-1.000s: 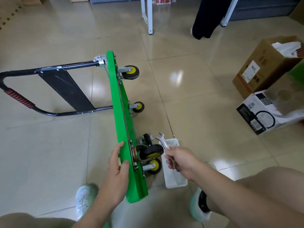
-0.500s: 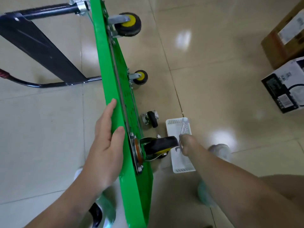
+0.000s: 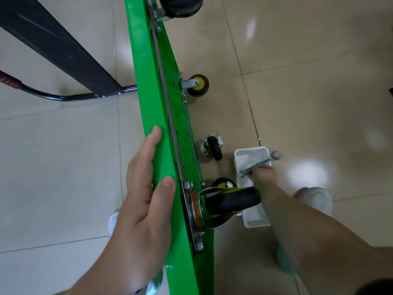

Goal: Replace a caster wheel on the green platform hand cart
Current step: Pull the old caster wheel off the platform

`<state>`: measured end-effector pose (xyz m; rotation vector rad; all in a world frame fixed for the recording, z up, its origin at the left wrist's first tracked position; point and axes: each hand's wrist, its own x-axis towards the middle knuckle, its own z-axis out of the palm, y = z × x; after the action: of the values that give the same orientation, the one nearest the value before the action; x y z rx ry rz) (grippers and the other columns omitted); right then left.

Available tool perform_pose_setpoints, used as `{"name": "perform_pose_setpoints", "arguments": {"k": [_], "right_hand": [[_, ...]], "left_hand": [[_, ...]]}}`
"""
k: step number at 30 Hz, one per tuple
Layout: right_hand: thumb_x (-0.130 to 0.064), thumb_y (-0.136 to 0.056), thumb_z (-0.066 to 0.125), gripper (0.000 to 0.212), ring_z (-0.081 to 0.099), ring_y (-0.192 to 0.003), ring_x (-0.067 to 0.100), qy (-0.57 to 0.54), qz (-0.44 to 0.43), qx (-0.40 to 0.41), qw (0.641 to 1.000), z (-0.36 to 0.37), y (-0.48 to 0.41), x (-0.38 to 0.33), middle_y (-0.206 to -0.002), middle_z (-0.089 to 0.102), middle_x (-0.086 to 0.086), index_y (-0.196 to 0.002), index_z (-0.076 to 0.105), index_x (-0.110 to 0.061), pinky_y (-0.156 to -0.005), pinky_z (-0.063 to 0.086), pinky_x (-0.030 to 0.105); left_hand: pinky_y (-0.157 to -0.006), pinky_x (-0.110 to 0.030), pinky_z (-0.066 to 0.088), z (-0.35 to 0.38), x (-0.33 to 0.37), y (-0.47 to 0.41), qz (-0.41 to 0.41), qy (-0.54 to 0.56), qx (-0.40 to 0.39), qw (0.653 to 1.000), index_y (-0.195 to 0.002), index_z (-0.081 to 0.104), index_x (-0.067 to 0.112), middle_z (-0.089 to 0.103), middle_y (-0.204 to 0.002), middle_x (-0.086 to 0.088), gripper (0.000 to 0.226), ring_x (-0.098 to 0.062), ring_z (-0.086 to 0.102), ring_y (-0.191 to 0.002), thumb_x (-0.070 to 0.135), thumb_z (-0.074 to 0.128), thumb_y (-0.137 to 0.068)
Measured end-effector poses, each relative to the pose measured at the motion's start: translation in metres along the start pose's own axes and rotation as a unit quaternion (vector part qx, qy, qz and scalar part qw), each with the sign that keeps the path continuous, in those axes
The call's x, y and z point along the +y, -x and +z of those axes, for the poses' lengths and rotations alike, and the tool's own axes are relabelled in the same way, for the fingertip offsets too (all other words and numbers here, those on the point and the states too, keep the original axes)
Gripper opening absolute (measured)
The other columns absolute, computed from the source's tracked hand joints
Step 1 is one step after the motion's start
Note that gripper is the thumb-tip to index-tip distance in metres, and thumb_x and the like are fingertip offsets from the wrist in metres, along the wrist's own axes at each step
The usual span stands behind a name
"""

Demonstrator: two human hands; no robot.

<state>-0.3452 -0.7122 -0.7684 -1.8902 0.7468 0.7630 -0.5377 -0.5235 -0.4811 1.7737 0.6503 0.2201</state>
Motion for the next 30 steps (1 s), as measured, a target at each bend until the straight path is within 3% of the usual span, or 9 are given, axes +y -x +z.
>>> {"name": "perform_pose_setpoints", "arguments": {"k": [4,8,10,12,16,20,23,27,30], "right_hand": [[-0.007,-0.096,0.056,0.014,0.057,-0.069,0.021,0.101,0.054,-0.035,0.993,0.007,0.006,-0.004,-0.097,0.064,0.014,-0.109,0.06,-0.003,-0.054,0.046,0.027],[-0.005,-0.098,0.047,0.011,0.055,-0.07,0.019,0.176,0.102,-0.166,0.965,0.004,0.031,-0.011,-0.107,0.06,0.015,-0.109,0.05,-0.006,-0.063,0.051,0.033],[-0.002,-0.095,0.051,0.007,0.058,-0.062,0.021,0.203,0.105,-0.163,0.96,-0.012,0.054,-0.021,-0.089,0.066,0.016,-0.1,0.056,-0.003,-0.059,0.054,0.032],[-0.004,-0.094,0.056,0.007,0.056,-0.054,0.021,0.212,0.058,-0.145,0.965,-0.035,0.088,-0.046,-0.072,0.064,0.012,-0.091,0.061,0.0,-0.053,0.048,0.028],[-0.023,-0.097,0.062,0.014,0.059,-0.063,0.016,0.22,-0.135,-0.192,0.947,-0.089,0.182,-0.11,-0.086,0.07,0.006,-0.097,0.069,-0.011,-0.057,0.045,0.026],[-0.025,-0.091,0.07,0.009,0.058,-0.059,0.01,0.176,-0.293,-0.258,0.904,-0.114,0.292,-0.126,-0.07,0.068,-0.011,-0.083,0.072,-0.021,-0.056,0.046,0.023],[-0.026,-0.088,0.074,0.008,0.063,-0.058,0.011,0.221,-0.313,-0.284,0.879,-0.097,0.326,-0.098,-0.069,0.07,-0.003,-0.08,0.072,-0.028,-0.058,0.051,0.029],[-0.039,-0.089,0.07,0.025,0.067,-0.05,0.013,0.244,-0.273,-0.26,0.893,-0.073,0.326,-0.076,-0.072,0.072,0.01,-0.083,0.071,-0.015,-0.047,0.046,0.024],[-0.044,-0.09,0.068,0.033,0.069,-0.052,0.016,0.246,-0.282,-0.251,0.893,-0.071,0.322,-0.069,-0.064,0.068,0.009,-0.083,0.071,-0.011,-0.047,0.051,0.029]], "left_hand": [[-0.118,-0.024,0.025,-0.001,-0.002,-0.002,0.006,-0.014,-0.003,1.0,-0.15,0.026,0.059,0.032,-0.152,0.04,0.061,0.006,0.03,-0.147,0.046,0.04,-0.093],[-0.104,0.003,0.021,-0.003,-0.006,-0.001,-0.008,-0.03,-0.008,1.0,-0.151,0.023,0.055,0.029,-0.14,0.054,0.06,0.021,0.025,-0.14,0.032,0.037,-0.098],[-0.102,0.006,0.019,-0.005,-0.006,0.0,-0.017,-0.033,-0.015,0.999,-0.152,0.023,0.054,0.027,-0.138,0.056,0.06,0.026,0.023,-0.137,0.032,0.037,-0.097],[-0.101,0.008,0.017,-0.006,-0.004,-0.001,-0.015,-0.037,-0.027,0.999,-0.153,0.022,0.052,0.025,-0.139,0.054,0.057,0.029,0.02,-0.135,0.032,0.038,-0.101],[-0.098,0.009,0.016,-0.009,0.001,-0.006,-0.018,-0.046,-0.043,0.998,-0.15,0.018,0.053,0.023,-0.147,0.038,0.059,0.034,0.02,-0.129,0.017,0.04,-0.108],[-0.101,0.01,0.012,-0.01,0.006,-0.006,-0.022,-0.053,-0.05,0.997,-0.149,0.016,0.057,0.023,-0.153,0.029,0.059,0.035,0.016,-0.129,0.02,0.04,-0.109],[-0.102,0.01,0.011,-0.011,0.008,-0.004,-0.021,-0.054,-0.037,0.998,-0.153,0.016,0.055,0.022,-0.156,0.03,0.059,0.033,0.014,-0.132,0.025,0.04,-0.109],[-0.101,0.009,0.013,-0.005,0.012,0.01,-0.041,-0.036,-0.023,0.998,-0.159,0.012,0.05,0.02,-0.158,0.032,0.059,0.019,0.022,-0.141,0.029,0.038,-0.11],[-0.113,-0.009,0.016,0.0,0.014,0.022,-0.051,-0.014,-0.024,0.998,-0.158,0.01,0.054,0.02,-0.161,0.03,0.06,0.01,0.024,-0.146,0.031,0.037,-0.11]]}}
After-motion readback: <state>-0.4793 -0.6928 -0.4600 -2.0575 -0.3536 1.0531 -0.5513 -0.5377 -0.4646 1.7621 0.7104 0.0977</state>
